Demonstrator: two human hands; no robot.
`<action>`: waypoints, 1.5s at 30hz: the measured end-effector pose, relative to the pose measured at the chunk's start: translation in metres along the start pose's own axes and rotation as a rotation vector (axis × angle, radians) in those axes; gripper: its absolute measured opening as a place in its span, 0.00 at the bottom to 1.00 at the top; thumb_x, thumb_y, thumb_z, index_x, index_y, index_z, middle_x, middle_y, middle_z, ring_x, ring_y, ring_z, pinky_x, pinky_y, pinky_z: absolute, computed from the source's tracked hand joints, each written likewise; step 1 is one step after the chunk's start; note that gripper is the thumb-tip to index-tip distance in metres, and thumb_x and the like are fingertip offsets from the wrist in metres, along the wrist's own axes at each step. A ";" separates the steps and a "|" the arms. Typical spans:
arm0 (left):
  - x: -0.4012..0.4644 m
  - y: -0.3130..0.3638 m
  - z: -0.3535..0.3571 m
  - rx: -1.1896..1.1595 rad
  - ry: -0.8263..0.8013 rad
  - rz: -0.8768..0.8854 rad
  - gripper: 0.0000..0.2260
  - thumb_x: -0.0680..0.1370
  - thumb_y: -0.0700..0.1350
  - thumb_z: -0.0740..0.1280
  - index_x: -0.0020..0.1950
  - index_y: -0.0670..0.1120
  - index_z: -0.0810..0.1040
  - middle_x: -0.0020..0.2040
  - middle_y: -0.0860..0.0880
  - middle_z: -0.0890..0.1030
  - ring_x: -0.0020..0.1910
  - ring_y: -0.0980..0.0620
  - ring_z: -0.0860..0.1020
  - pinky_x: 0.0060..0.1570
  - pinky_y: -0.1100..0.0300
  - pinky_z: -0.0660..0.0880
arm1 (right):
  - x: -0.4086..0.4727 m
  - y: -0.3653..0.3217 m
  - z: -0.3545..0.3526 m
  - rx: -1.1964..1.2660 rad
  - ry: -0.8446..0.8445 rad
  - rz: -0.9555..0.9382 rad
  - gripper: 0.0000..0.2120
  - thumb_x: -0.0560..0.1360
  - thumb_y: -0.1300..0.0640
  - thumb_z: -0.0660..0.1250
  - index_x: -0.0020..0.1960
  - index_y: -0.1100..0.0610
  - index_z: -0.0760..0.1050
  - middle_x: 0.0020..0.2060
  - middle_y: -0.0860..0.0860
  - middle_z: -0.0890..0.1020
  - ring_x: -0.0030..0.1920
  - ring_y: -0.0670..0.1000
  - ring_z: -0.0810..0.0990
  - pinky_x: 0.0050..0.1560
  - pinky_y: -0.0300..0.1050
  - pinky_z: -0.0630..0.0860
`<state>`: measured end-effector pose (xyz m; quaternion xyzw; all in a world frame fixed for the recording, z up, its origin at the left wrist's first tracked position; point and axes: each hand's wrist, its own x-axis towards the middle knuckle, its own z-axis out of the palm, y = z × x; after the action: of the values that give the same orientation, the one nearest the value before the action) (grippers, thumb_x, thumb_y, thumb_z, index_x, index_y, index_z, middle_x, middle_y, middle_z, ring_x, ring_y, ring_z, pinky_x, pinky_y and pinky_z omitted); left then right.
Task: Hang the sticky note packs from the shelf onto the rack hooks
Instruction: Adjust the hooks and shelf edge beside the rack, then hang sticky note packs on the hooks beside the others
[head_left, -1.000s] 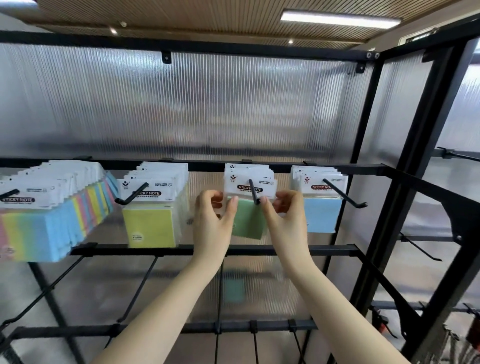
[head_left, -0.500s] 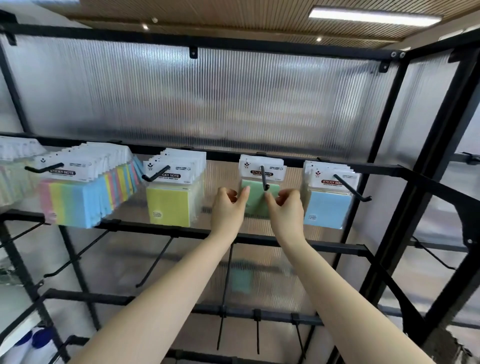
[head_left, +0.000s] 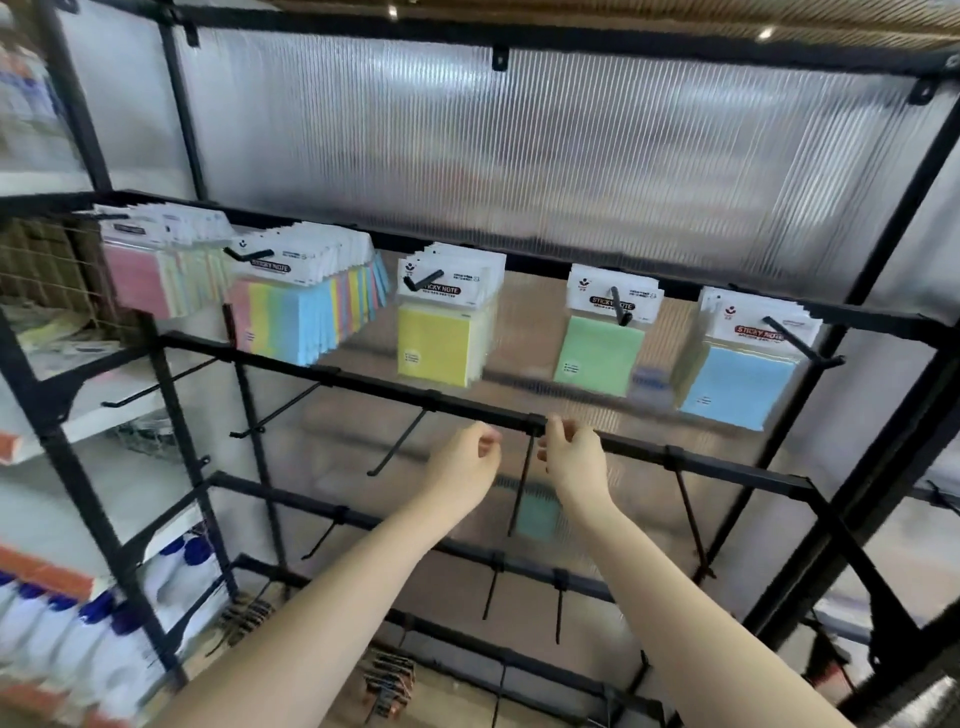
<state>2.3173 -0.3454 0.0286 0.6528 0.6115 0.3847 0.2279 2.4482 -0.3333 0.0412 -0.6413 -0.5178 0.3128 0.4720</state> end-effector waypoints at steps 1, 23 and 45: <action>-0.003 -0.004 -0.011 0.012 0.002 0.009 0.11 0.80 0.43 0.60 0.61 0.46 0.76 0.60 0.49 0.79 0.58 0.52 0.77 0.54 0.61 0.72 | -0.005 -0.005 0.010 -0.031 -0.034 -0.038 0.15 0.82 0.50 0.55 0.55 0.61 0.73 0.47 0.55 0.80 0.46 0.55 0.79 0.47 0.49 0.75; -0.089 -0.270 -0.367 0.209 0.165 -0.300 0.08 0.79 0.43 0.61 0.52 0.46 0.79 0.49 0.48 0.82 0.49 0.48 0.80 0.54 0.48 0.76 | -0.180 -0.151 0.383 -0.331 -0.530 -0.619 0.11 0.79 0.54 0.61 0.49 0.61 0.77 0.45 0.57 0.81 0.45 0.58 0.79 0.42 0.45 0.73; -0.037 -0.486 -0.544 0.316 0.291 -0.539 0.11 0.79 0.39 0.57 0.55 0.43 0.79 0.55 0.44 0.81 0.53 0.44 0.78 0.54 0.50 0.76 | -0.189 -0.216 0.703 -0.425 -0.730 -0.630 0.10 0.78 0.54 0.59 0.49 0.61 0.73 0.46 0.58 0.78 0.43 0.56 0.74 0.41 0.45 0.67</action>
<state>1.5917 -0.4034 -0.0263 0.4334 0.8401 0.3003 0.1276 1.6924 -0.3129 -0.0264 -0.3852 -0.8684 0.2468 0.1915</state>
